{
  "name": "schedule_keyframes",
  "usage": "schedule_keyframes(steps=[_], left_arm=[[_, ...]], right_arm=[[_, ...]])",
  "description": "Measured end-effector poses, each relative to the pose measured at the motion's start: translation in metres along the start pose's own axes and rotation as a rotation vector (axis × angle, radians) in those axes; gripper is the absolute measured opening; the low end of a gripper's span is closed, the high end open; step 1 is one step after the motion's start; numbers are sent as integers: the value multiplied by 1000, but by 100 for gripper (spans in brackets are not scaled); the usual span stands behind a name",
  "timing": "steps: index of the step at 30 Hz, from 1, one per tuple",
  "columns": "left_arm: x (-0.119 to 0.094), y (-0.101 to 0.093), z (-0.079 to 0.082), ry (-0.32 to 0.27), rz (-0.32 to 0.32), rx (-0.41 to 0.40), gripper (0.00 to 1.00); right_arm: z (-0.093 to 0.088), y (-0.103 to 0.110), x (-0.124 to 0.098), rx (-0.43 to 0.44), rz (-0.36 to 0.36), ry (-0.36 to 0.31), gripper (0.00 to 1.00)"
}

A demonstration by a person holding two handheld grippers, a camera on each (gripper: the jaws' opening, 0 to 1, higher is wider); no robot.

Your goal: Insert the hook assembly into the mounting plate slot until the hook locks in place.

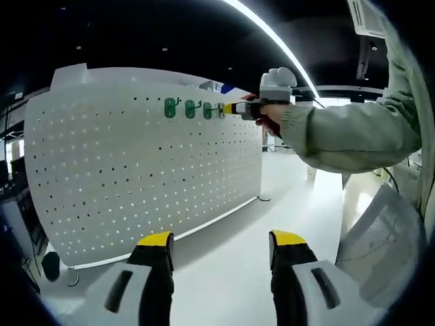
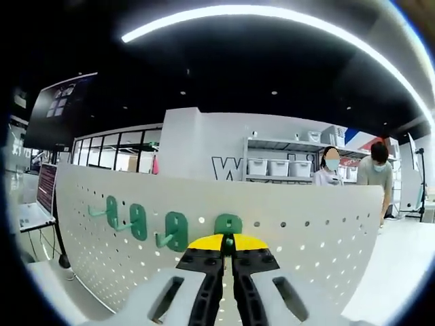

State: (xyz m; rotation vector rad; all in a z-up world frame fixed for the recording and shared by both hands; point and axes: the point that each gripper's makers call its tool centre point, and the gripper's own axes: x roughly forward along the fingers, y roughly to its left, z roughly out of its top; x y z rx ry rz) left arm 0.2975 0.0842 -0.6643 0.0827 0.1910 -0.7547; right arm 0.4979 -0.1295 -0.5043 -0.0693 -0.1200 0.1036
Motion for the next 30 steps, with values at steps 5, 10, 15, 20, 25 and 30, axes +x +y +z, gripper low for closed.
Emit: schedule_keyframes(steps=[5, 10, 15, 20, 25, 30], left_arm=[[-1, 1, -1, 1, 3, -2, 58], [-2, 1, -2, 2, 6, -4, 58], [-2, 2, -1, 0, 9, -6, 58], [-2, 4, -1, -1, 12, -12, 58], [-2, 4, 0, -5, 13, -10, 58], [-3, 4, 0, -8, 14, -12, 58]], right_arm=[[-1, 0, 1, -14, -2, 3, 0], [-1, 0, 1, -13, -3, 5, 1], [-1, 0, 1, -14, -3, 6, 1], [-2, 1, 1, -37, -4, 5, 2], [-2, 1, 1, -32, -6, 7, 2], [-3, 2, 0, -31, -6, 15, 2]])
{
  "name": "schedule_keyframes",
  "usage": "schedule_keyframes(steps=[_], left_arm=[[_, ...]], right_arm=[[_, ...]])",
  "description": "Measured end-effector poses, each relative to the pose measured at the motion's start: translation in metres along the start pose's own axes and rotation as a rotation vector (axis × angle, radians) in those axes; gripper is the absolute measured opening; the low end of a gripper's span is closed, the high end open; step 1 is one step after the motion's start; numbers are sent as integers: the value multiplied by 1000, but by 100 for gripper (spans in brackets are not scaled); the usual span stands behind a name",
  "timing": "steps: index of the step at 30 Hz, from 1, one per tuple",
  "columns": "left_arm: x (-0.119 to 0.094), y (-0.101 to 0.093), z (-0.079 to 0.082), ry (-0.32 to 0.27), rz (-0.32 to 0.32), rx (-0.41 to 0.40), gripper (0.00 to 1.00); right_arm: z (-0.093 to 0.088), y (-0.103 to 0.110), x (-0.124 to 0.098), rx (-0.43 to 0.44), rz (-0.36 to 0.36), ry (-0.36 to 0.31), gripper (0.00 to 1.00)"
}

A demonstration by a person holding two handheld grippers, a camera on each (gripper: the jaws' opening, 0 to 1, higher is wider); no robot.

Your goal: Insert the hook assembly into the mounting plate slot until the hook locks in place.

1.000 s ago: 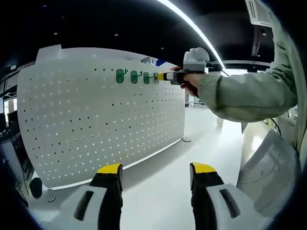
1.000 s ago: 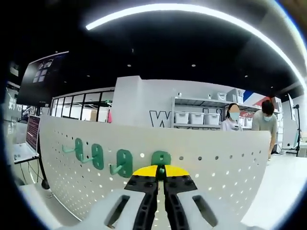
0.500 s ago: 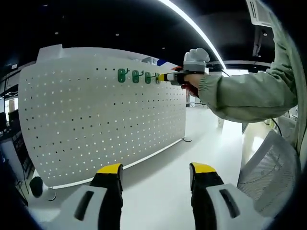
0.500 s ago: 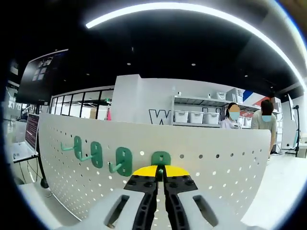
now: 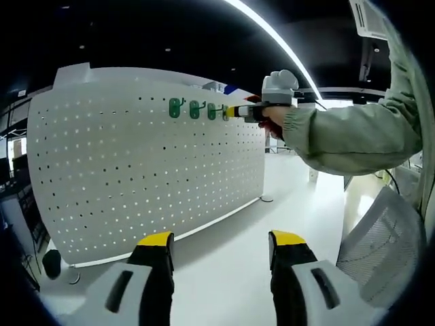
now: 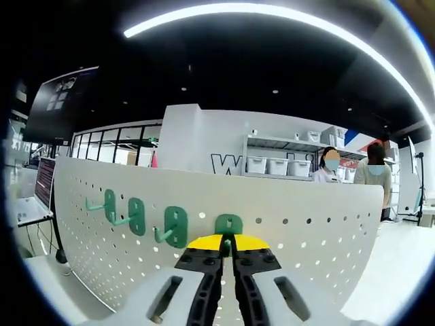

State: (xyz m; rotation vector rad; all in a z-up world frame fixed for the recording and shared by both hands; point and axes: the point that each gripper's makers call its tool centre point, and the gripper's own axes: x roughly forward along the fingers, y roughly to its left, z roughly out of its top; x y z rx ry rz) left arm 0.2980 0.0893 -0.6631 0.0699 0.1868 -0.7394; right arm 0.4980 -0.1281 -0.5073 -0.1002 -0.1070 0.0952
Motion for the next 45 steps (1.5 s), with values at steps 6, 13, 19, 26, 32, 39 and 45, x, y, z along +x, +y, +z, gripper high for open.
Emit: schedule_keyframes(steps=[6, 13, 19, 26, 32, 39, 45], left_arm=[[-2, 2, 1, -3, 5, 0, 58], [-3, 1, 1, -5, 8, 3, 58], [-4, 1, 2, -7, 10, 2, 58], [-7, 0, 3, -11, 12, 2, 58], [-10, 0, 4, -15, 16, 3, 58], [-14, -4, 5, -17, 14, -3, 58], [-17, -11, 12, -30, 7, 5, 57]], right_arm=[[-3, 0, -1, 6, 0, 8, 4], [-4, 0, -3, 9, -5, 9, 6], [-8, -2, -6, 3, -12, 21, 11], [-16, 2, -14, 3, -2, 48, 12], [-20, 11, -29, -14, 16, 69, 15], [-29, 13, -49, 3, 26, 111, 17], [-33, 19, -71, 3, 42, 140, 18]])
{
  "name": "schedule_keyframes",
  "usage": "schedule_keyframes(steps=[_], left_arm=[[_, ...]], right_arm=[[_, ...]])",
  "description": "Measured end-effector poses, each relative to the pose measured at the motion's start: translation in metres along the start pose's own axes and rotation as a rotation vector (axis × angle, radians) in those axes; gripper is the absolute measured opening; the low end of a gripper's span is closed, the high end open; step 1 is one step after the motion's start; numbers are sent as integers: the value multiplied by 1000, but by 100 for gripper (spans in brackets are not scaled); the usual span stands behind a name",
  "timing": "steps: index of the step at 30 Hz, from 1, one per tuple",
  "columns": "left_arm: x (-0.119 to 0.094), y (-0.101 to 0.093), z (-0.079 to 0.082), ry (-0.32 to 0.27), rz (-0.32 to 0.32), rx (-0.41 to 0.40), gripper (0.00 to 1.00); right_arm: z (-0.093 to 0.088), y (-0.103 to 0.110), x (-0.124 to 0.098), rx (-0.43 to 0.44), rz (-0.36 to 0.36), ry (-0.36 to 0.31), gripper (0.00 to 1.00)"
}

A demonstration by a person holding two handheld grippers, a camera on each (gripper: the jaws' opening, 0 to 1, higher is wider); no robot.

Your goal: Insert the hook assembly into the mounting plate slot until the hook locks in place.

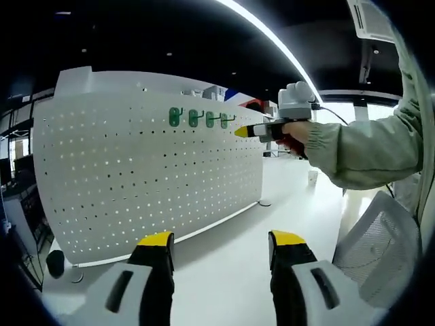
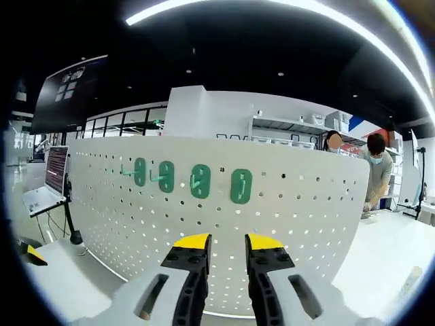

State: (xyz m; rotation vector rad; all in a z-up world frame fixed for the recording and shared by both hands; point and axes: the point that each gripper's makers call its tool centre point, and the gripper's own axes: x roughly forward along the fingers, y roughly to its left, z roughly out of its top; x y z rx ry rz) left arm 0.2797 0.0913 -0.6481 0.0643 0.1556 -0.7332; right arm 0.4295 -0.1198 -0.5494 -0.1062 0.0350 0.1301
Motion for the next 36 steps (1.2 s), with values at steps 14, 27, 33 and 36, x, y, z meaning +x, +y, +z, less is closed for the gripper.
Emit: schedule_keyframes(steps=[14, 27, 33, 36], left_arm=[[-16, -18, 11, -15, -14, 27, 57], [-30, -39, 14, -15, -29, 42, 57], [-33, -41, 11, 1, -6, 32, 57], [-33, -46, 9, 16, -4, 26, 57]], right_arm=[[-20, 19, -52, 6, 54, 68, 21], [-40, 37, -105, 30, 93, 107, 23], [-54, 53, -129, 32, 136, 145, 25], [-61, 64, -141, 30, 167, 161, 26]])
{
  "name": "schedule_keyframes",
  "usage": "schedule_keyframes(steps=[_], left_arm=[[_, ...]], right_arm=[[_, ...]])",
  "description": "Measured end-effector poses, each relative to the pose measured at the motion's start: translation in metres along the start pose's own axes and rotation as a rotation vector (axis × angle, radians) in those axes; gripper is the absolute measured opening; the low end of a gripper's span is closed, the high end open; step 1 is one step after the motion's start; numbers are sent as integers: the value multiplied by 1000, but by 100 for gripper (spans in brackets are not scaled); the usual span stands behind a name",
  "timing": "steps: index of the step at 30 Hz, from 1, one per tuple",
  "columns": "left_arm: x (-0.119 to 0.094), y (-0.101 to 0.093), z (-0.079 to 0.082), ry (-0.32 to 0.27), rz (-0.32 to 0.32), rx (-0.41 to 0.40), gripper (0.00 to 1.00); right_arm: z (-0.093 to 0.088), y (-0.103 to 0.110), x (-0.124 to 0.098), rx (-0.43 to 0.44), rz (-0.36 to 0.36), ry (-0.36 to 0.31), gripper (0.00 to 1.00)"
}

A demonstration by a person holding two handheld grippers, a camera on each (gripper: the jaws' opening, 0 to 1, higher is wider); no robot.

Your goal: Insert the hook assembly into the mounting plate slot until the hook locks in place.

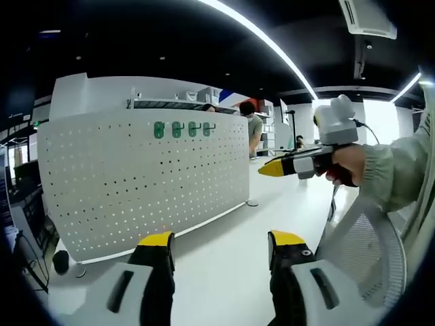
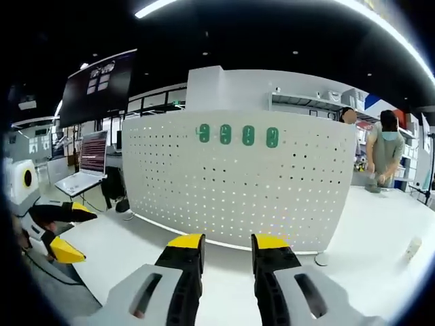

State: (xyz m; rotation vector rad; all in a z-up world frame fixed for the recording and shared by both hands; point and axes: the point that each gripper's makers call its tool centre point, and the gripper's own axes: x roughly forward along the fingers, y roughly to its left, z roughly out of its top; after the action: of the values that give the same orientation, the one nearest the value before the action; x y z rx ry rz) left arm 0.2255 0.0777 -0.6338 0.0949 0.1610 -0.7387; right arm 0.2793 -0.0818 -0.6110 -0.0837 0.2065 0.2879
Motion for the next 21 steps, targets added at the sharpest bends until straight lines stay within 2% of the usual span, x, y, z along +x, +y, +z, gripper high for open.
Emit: schedule_keyframes(steps=[7, 12, 15, 17, 19, 21], left_arm=[[-1, -8, -1, 16, 41, -1, 57], [-6, -13, -6, 39, 94, -44, 57], [-9, -19, -9, 53, 112, -30, 57], [-11, -19, -10, 43, 133, -45, 57], [-13, -18, -7, 38, 161, 2, 57], [-13, -17, -5, 24, 173, 4, 57]], right_arm=[[-12, 16, -17, 5, 71, 18, 31], [-20, 27, -31, 4, 120, 31, 33], [-26, 33, -39, 10, 144, 33, 34], [-29, 38, -44, 4, 159, 28, 34], [-32, 41, -47, 1, 169, 20, 34], [-32, 45, -49, 12, 189, 9, 34]])
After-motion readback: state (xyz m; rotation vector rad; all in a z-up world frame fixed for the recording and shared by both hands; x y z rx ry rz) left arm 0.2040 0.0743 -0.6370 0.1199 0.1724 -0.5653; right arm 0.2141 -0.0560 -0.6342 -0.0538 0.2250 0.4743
